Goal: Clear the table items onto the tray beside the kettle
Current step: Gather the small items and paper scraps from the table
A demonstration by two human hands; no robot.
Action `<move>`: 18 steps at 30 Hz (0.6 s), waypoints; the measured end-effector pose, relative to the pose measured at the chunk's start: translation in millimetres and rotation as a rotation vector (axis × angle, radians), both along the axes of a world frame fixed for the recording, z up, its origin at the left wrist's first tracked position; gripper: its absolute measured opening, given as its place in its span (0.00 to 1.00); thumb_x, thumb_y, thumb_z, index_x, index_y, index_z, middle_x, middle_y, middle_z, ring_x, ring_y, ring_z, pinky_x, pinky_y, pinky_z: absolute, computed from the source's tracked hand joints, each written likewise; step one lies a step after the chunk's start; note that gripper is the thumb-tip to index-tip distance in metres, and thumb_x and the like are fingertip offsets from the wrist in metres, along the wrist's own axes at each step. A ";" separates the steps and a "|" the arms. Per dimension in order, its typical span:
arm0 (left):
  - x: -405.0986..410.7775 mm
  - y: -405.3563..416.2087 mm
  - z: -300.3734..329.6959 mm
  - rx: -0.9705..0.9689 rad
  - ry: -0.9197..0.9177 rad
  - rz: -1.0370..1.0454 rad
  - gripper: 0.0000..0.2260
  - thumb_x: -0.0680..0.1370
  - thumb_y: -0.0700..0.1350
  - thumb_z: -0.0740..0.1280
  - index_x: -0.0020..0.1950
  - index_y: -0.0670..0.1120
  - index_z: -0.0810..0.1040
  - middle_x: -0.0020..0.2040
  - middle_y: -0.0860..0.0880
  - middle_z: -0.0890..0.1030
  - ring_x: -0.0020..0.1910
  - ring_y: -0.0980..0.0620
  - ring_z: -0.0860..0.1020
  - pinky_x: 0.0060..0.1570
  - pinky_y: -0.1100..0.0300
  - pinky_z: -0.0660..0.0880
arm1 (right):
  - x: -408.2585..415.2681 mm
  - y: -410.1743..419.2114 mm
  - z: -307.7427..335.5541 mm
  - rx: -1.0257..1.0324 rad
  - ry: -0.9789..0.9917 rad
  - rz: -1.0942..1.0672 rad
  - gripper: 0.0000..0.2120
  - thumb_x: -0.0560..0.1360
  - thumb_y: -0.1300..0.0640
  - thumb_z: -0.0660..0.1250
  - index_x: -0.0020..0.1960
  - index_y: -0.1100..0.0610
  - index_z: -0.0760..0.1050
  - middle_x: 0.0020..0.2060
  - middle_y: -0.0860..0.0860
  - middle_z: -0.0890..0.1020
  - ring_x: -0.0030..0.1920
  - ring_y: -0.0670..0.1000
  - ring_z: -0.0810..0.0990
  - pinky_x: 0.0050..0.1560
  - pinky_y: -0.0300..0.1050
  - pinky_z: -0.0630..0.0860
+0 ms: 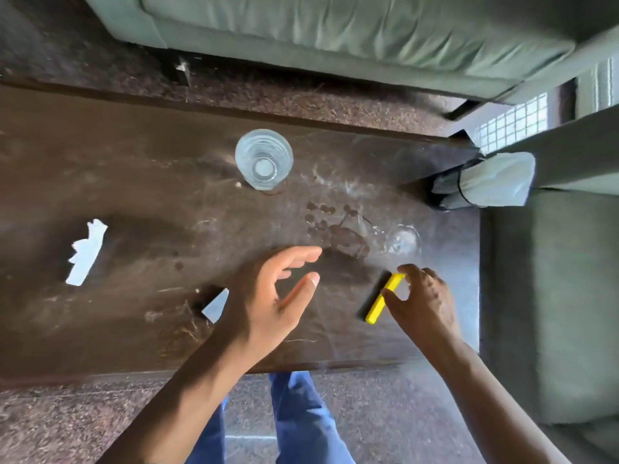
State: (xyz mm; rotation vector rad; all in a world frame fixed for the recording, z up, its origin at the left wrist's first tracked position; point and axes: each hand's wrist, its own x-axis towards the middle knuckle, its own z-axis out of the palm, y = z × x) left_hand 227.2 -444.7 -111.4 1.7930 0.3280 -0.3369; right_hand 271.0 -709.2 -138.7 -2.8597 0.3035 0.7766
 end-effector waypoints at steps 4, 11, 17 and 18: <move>-1.8 -20.2 -7.1 0.022 0.059 -0.029 0.15 0.83 0.42 0.74 0.70 0.53 0.85 0.63 0.61 0.87 0.65 0.60 0.84 0.68 0.53 0.81 | -5.9 -11.0 -20.7 0.033 0.008 -0.067 0.24 0.76 0.50 0.76 0.67 0.55 0.75 0.54 0.58 0.83 0.56 0.62 0.81 0.53 0.52 0.75; -3.4 -42.3 -11.1 0.020 0.082 -0.065 0.17 0.84 0.42 0.73 0.72 0.52 0.84 0.65 0.59 0.86 0.66 0.60 0.83 0.69 0.57 0.80 | -9.4 -10.2 -46.7 0.057 -0.004 -0.172 0.21 0.75 0.53 0.75 0.60 0.56 0.68 0.41 0.55 0.77 0.48 0.63 0.79 0.44 0.49 0.66; -8.6 -42.8 -18.2 -0.002 0.083 -0.029 0.18 0.83 0.47 0.73 0.73 0.52 0.83 0.65 0.58 0.86 0.67 0.60 0.83 0.70 0.55 0.80 | -4.3 -6.9 -34.8 0.144 -0.066 -0.210 0.18 0.74 0.59 0.74 0.61 0.54 0.71 0.40 0.57 0.82 0.45 0.64 0.80 0.44 0.51 0.75; -8.9 -42.7 -18.0 -0.017 0.088 -0.015 0.18 0.82 0.48 0.73 0.73 0.52 0.82 0.66 0.59 0.86 0.67 0.61 0.83 0.70 0.55 0.81 | -2.0 -3.6 -29.2 0.176 -0.080 -0.219 0.18 0.73 0.59 0.74 0.60 0.52 0.72 0.40 0.57 0.84 0.44 0.63 0.81 0.45 0.51 0.77</move>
